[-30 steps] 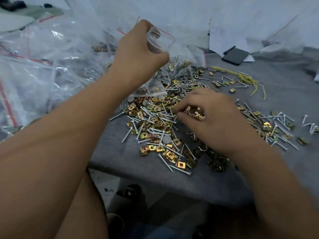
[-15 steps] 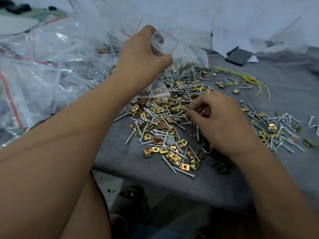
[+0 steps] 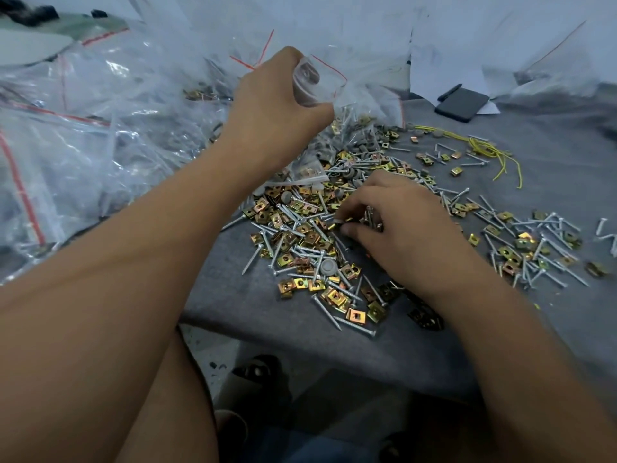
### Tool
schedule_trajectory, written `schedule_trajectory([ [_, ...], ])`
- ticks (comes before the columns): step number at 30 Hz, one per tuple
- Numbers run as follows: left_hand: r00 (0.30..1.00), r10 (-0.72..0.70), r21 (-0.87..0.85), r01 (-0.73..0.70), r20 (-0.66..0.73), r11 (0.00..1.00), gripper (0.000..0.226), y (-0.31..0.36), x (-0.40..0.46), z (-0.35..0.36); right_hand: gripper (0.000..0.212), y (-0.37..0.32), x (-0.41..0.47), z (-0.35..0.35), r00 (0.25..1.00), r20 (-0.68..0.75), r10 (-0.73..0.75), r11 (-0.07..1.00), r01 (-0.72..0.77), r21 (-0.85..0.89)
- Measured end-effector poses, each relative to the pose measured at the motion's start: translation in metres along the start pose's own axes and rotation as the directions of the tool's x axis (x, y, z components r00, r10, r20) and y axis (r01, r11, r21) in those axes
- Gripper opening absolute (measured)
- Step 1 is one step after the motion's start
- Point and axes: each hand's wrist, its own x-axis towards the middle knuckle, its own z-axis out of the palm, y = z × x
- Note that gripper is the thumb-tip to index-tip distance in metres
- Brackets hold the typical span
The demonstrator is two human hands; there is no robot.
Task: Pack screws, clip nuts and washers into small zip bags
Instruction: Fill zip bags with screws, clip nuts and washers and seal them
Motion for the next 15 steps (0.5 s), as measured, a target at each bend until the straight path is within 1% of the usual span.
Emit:
schedule_trajectory([
  [2, 1.0, 0.002, -0.004, -0.002, 0.0, 1.0, 0.034, 0.0, 0.0, 0.0, 0.011, 0.001, 0.001, 0.001, 1.0, -0.001, 0.027, 0.999, -0.027, 0.04],
  [5, 1.0, 0.005, 0.006, -0.005, 0.001, 1.0, 0.034, -0.001, 0.0, -0.002, 0.015, 0.001, -0.004, -0.006, 0.998, -0.033, 0.049, 0.985, -0.043, 0.169],
  [8, 1.0, 0.006, -0.003, -0.006, -0.001, 1.0, 0.034, -0.003, 0.001, -0.002, 0.018, -0.004, -0.013, -0.02, 0.997, -0.072, 0.012, 0.951, 0.011, 0.31],
  [10, 1.0, 0.011, 0.007, -0.011, -0.002, 1.0, 0.034, -0.002, 0.001, -0.001, 0.018, -0.01, -0.021, -0.027, 0.999, -0.011, -0.04, 0.905, 0.041, 0.424],
  [11, 1.0, 0.013, 0.018, -0.013, -0.001, 1.0, 0.034, -0.002, 0.001, 0.0, 0.018, -0.013, -0.024, -0.028, 0.996, 0.037, -0.081, 0.902, 0.057, 0.428],
  [13, 1.0, 0.014, 0.032, -0.014, 0.004, 0.999, 0.034, -0.002, 0.001, 0.0, 0.017, -0.018, -0.027, -0.025, 0.98, 0.137, -0.147, 0.933, 0.091, 0.348],
  [15, 1.0, 0.015, 0.035, -0.015, 0.011, 0.999, 0.034, -0.002, 0.001, 0.001, 0.016, -0.021, -0.025, -0.023, 0.968, 0.189, -0.164, 0.957, 0.11, 0.267],
])
